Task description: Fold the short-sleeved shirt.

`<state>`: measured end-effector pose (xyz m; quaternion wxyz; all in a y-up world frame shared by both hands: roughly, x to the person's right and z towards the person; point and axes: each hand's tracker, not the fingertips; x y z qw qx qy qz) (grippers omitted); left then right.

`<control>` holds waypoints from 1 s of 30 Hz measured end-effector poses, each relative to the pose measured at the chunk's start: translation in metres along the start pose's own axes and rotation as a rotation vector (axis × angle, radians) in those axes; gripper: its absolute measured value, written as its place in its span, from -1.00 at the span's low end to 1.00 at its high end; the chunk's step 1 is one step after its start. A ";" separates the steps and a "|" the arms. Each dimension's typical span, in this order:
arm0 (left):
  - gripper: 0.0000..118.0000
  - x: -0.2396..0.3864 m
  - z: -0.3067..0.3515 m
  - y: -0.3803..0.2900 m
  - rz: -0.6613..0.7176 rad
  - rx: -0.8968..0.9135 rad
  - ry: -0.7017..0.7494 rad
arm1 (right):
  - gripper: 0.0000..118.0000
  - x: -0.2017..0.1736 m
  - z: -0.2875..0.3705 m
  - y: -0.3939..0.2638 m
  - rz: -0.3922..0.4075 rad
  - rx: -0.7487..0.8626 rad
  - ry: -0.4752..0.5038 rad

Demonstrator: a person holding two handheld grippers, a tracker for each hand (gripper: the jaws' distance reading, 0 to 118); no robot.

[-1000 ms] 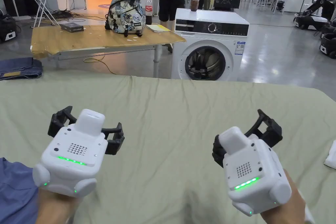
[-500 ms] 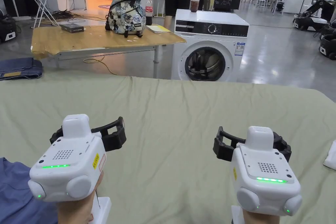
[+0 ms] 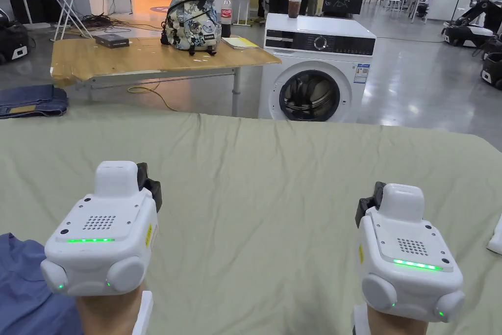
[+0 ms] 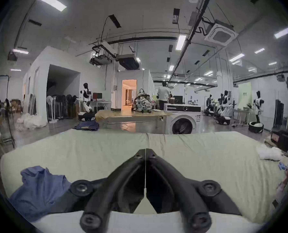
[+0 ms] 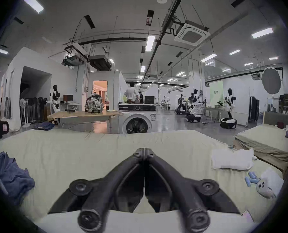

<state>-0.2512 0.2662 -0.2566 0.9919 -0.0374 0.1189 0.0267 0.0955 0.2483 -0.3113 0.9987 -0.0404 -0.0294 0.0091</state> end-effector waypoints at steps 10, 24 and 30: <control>-1.00 -0.040 -0.002 -0.003 0.043 -0.080 -0.052 | -1.00 -0.007 -0.002 -0.005 0.004 -0.040 0.046; -1.00 -0.215 0.013 -0.008 0.004 -0.493 0.050 | -1.00 -0.042 -0.009 -0.022 0.077 -0.096 0.155; -1.00 -0.288 0.009 -0.041 0.103 -0.750 0.039 | -1.00 -0.050 -0.012 -0.036 0.090 -0.139 0.174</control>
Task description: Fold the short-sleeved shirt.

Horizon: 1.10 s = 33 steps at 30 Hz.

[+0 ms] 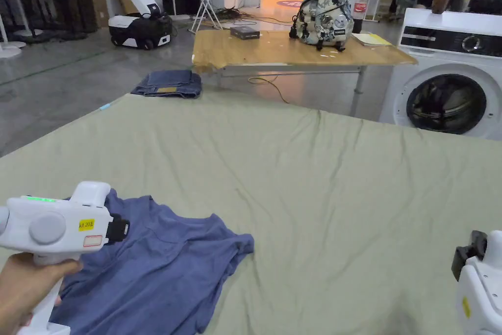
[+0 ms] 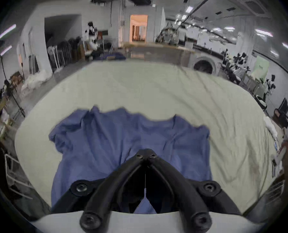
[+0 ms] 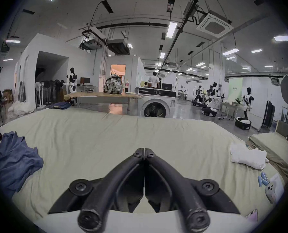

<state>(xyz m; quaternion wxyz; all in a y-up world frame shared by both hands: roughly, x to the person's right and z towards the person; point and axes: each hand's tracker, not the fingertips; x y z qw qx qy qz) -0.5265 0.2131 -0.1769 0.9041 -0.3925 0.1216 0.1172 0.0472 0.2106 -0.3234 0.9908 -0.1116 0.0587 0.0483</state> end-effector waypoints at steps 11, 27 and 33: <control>0.48 0.001 -0.024 -0.032 0.062 -0.188 -0.069 | -1.00 0.003 -0.005 -0.013 0.025 -0.045 -0.006; -1.00 0.040 -0.048 -0.060 -0.143 -0.210 0.075 | -1.00 0.008 -0.002 -0.020 0.020 -0.071 -0.019; -1.00 0.026 -0.047 -0.064 -0.041 -0.116 0.055 | -1.00 0.007 -0.003 -0.022 0.010 -0.074 -0.015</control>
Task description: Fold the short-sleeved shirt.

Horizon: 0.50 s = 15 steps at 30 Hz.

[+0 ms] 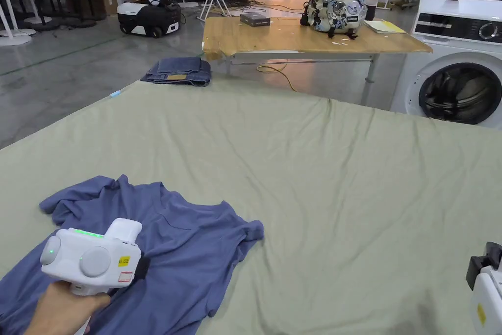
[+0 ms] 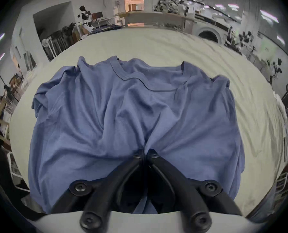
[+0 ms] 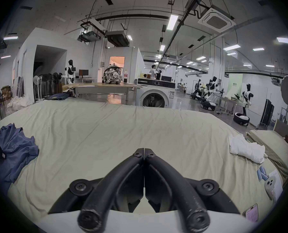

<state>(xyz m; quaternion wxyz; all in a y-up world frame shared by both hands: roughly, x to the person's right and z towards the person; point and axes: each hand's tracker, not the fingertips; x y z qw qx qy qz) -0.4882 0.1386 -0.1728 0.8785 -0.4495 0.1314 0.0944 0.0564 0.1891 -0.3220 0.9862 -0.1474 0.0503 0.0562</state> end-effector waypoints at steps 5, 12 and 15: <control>-1.00 -0.002 0.023 0.010 0.015 0.147 -0.022 | -1.00 0.003 0.000 0.001 -0.001 -0.002 -0.002; -1.00 0.002 0.088 0.051 0.063 0.323 -0.071 | -1.00 0.009 0.005 0.010 -0.015 0.018 -0.012; -1.00 0.006 0.118 0.072 0.045 0.411 -0.086 | -1.00 0.012 0.007 0.014 -0.016 0.028 -0.017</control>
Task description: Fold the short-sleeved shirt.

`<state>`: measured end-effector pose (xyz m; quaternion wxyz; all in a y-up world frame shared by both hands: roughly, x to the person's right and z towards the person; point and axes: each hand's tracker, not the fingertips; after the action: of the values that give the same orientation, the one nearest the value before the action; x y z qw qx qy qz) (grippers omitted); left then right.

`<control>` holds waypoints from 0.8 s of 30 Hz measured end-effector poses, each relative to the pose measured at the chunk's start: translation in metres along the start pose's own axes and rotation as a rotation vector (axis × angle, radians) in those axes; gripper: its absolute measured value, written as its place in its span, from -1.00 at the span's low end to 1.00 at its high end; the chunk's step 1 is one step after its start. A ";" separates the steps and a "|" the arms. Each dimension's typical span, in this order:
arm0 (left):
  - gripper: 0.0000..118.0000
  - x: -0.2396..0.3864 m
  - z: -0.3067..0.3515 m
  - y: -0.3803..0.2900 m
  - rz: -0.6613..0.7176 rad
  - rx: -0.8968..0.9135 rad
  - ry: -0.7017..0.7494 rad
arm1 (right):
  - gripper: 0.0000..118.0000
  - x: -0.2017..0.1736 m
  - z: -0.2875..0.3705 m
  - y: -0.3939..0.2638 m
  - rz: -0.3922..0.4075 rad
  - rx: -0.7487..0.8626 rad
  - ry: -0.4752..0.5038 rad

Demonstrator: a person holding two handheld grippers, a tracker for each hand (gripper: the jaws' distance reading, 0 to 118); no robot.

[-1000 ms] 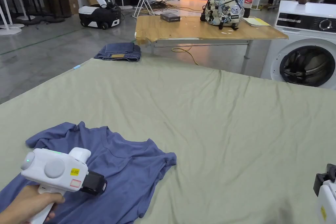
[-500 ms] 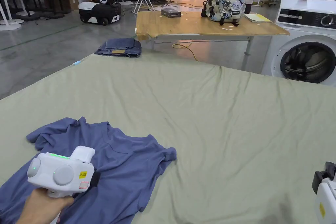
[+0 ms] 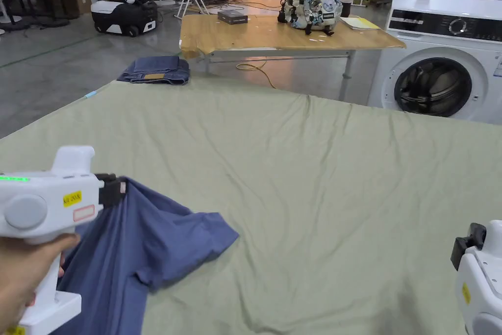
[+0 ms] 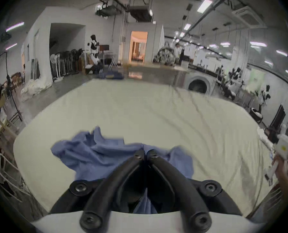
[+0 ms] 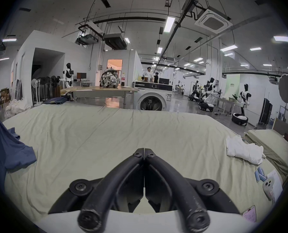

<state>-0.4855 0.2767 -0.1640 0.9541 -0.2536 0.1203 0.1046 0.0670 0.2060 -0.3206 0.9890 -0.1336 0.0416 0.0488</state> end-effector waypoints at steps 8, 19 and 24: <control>-1.00 0.047 0.027 0.082 -0.067 0.161 -0.093 | -1.00 0.012 0.010 0.015 -0.019 0.035 -0.017; -1.00 0.194 0.010 0.148 -0.194 0.240 -0.340 | -1.00 0.042 0.026 0.025 -0.049 0.071 -0.062; -1.00 0.274 -0.019 0.144 -0.228 0.189 -0.476 | -1.00 0.060 0.034 0.027 -0.063 0.074 -0.098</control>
<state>-0.2662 0.4271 -0.3231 0.9806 -0.1436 -0.1272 0.0413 0.1264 0.2457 -0.3010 0.9951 -0.0958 -0.0094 0.0226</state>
